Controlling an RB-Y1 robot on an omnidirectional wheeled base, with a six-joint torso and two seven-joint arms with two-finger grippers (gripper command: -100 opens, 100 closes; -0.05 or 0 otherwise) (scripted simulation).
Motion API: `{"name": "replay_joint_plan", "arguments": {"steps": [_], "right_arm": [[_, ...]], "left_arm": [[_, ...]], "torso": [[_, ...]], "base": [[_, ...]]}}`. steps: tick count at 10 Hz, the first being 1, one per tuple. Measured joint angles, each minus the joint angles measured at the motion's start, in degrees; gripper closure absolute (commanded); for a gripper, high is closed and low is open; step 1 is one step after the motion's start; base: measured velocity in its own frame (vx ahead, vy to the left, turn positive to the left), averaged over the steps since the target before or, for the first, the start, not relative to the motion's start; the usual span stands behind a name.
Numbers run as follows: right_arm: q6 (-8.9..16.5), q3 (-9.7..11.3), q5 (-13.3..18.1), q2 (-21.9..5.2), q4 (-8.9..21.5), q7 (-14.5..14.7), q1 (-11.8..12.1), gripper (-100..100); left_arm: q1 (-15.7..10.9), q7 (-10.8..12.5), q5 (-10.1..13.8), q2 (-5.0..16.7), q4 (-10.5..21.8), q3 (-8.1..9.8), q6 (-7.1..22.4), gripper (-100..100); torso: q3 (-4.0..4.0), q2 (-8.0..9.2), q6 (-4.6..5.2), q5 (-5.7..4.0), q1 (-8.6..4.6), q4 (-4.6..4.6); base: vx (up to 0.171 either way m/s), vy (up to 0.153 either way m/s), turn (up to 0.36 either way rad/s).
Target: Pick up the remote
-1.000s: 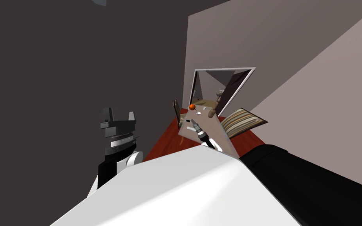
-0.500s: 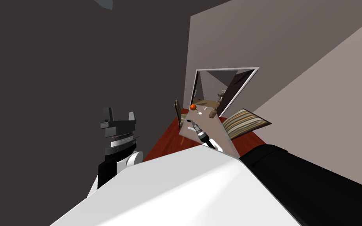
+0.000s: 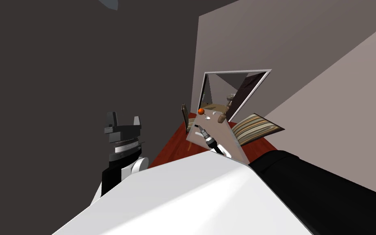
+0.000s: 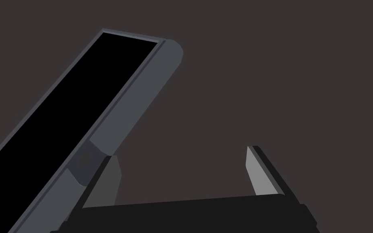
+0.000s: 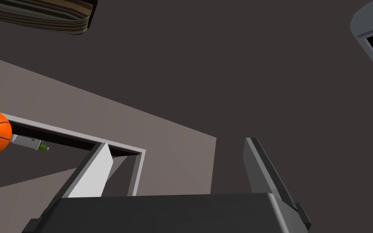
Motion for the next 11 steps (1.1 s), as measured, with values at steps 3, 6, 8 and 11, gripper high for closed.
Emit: {"name": "replay_joint_plan", "arguments": {"steps": [3,6,8,11], "right_arm": [[-0.33,0.43,0.06,-0.41,0.8,0.07,-0.09,-100],[-0.93,2.18,0.47,-1.76,3.53,0.5,-0.76,-100],[-1.55,3.74,0.9,-2.92,6.28,1.11,-1.51,-100],[-2.46,5.15,1.04,-5.35,10.16,1.17,-2.31,-100]], "left_arm": [[-0.01,0.0,0.0,0.0,0.0,0.0,0.0,0],[-0.01,0.0,0.0,0.0,0.0,0.0,0.0,0],[-0.01,0.0,0.0,0.0,0.0,-0.01,0.0,0],[-0.01,0.0,0.0,0.0,0.0,0.0,0.0,0]], "torso": [[0.03,0.07,-0.02,0.01,0.09,0.01],[0.06,0.1,-0.02,0.02,0.12,0.02],[0.07,0.12,-0.02,0.03,0.14,0.03],[0.06,0.11,-0.01,0.03,0.11,0.02]], "base": [[-0.016,0.018,0.055],[-0.025,0.027,0.083],[-0.027,0.03,0.09],[-0.021,0.023,0.07]]}}
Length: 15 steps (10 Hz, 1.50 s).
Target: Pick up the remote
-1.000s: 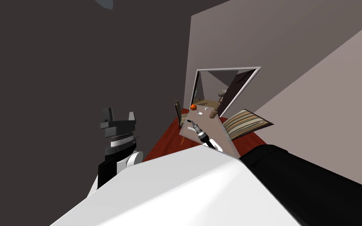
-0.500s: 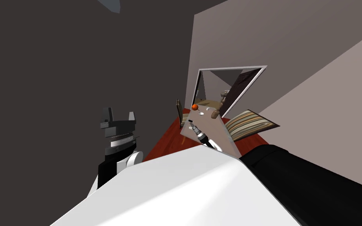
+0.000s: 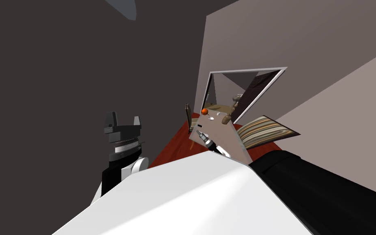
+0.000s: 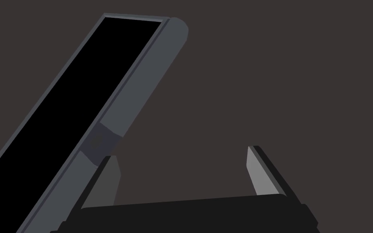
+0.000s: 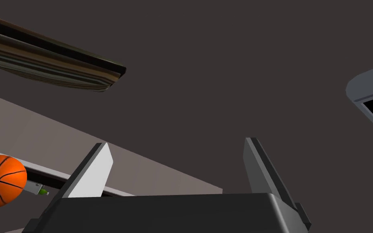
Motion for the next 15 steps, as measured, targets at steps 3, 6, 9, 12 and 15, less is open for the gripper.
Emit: {"name": "replay_joint_plan", "arguments": {"steps": [3,6,9,12,15], "right_arm": [[-0.46,1.68,0.48,-1.1,3.5,0.63,-0.92,-100],[-0.57,1.83,0.52,-1.24,3.79,0.71,-0.9,-100],[-0.58,1.82,0.52,-1.25,3.79,0.7,-0.89,-100],[-0.8,1.67,1.38,-2.36,4.46,0.63,-0.56,-100],[-1.64,1.72,3.97,-4.0,8.3,0.88,-1.08,-100]], "left_arm": [[0.01,0.0,0.0,0.0,0.0,0.0,0.0,0],[0.01,0.0,0.0,0.0,0.0,0.01,0.0,0],[0.01,0.0,0.0,0.0,0.0,0.0,0.0,0],[0.0,0.0,0.0,0.0,0.0,0.0,0.0,0],[0.01,0.0,0.0,0.0,0.0,0.01,0.0,0]], "torso": [[-0.02,-0.04,0.02,-0.01,-0.05,0.0],[-0.05,-0.09,0.02,-0.02,-0.1,-0.02],[-0.05,-0.09,0.02,-0.02,-0.1,-0.02],[-0.06,-0.1,0.0,-0.02,-0.1,-0.02],[-0.07,-0.13,0.01,-0.03,-0.13,-0.02]], "base": [[-0.01,0.011,0.035],[0.0,0.0,0.0],[0.001,-0.002,-0.005],[0.003,0.004,0.081],[0.008,-0.001,0.096]]}}
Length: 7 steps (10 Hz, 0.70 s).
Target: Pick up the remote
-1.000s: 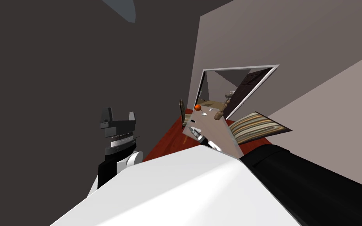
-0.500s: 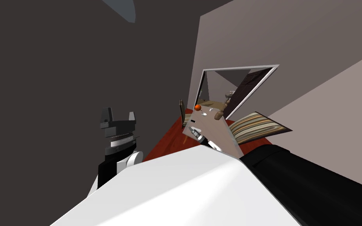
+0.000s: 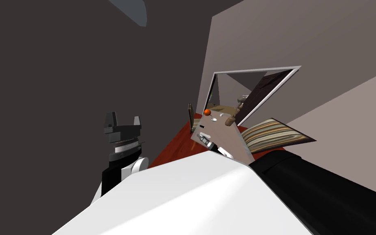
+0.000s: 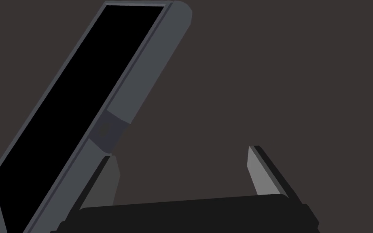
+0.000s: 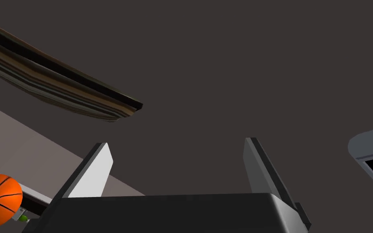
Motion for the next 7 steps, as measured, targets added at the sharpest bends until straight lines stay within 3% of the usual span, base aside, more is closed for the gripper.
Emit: {"name": "replay_joint_plan", "arguments": {"steps": [7], "right_arm": [[-0.35,-0.13,5.57,-3.32,7.83,0.1,-0.1,-100]], "left_arm": [[0.0,0.0,0.0,0.0,0.0,0.0,0.0,0]], "torso": [[0.02,0.04,0.01,0.01,0.03,0.01]], "base": [[0.003,0.002,0.105]]}}
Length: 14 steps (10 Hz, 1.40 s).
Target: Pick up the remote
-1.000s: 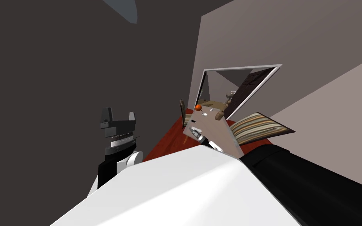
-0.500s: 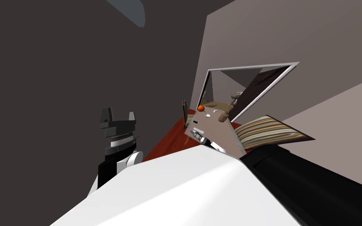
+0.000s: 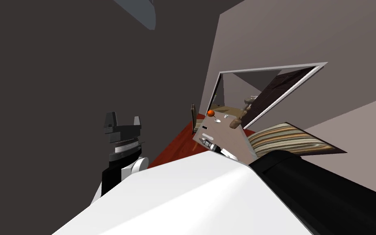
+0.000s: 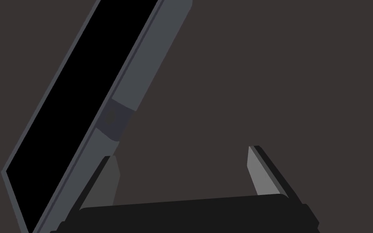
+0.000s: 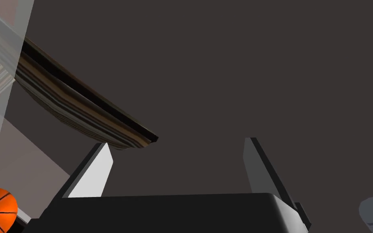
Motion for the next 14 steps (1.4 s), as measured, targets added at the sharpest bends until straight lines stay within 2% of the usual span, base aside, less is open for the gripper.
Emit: {"name": "replay_joint_plan", "arguments": {"steps": [2,3,5,10,13,14], "right_arm": [[0.05,0.1,1.96,-1.08,3.45,-0.37,-0.79,-100],[0.53,0.25,2.67,-1.01,3.8,-0.36,-0.6,-100],[0.49,0.34,5.09,-1.01,6.9,0.46,-0.13,-100],[0.74,0.63,8.97,-2.31,12.88,0.16,-0.65,-100],[0.67,0.79,12.28,-3.02,18.11,0.28,-1.04,-100],[1.19,0.99,13.52,-3.43,18.29,0.19,-0.21,-100]], "left_arm": [[0.0,0.0,0.0,0.0,0.0,0.0,0.0,0],[0.01,0.0,0.0,0.0,0.0,0.0,0.0,0],[0.0,0.0,0.0,0.0,0.0,0.0,0.0,0],[0.0,0.0,0.0,0.0,0.0,0.0,0.0,0],[0.01,0.0,0.0,0.01,0.0,0.01,0.0,0],[0.0,0.0,0.0,0.01,0.0,0.01,0.0,0]], "torso": [[-0.03,-0.07,-0.02,-0.01,-0.07,-0.01],[-0.05,-0.1,0.01,-0.03,-0.12,-0.02],[-0.08,-0.13,-0.01,-0.03,-0.18,-0.03],[-0.01,-0.02,-0.02,0.0,-0.03,0.0],[-0.07,-0.12,0.03,-0.05,-0.21,-0.03],[-0.05,-0.1,0.0,-0.04,-0.21,-0.02]], "base": [[0.024,-0.024,0.124],[0.036,-0.038,0.209],[0.031,-0.039,0.16],[0.003,-0.01,0.152],[0.025,-0.058,0.185],[0.011,-0.026,0.055]]}}
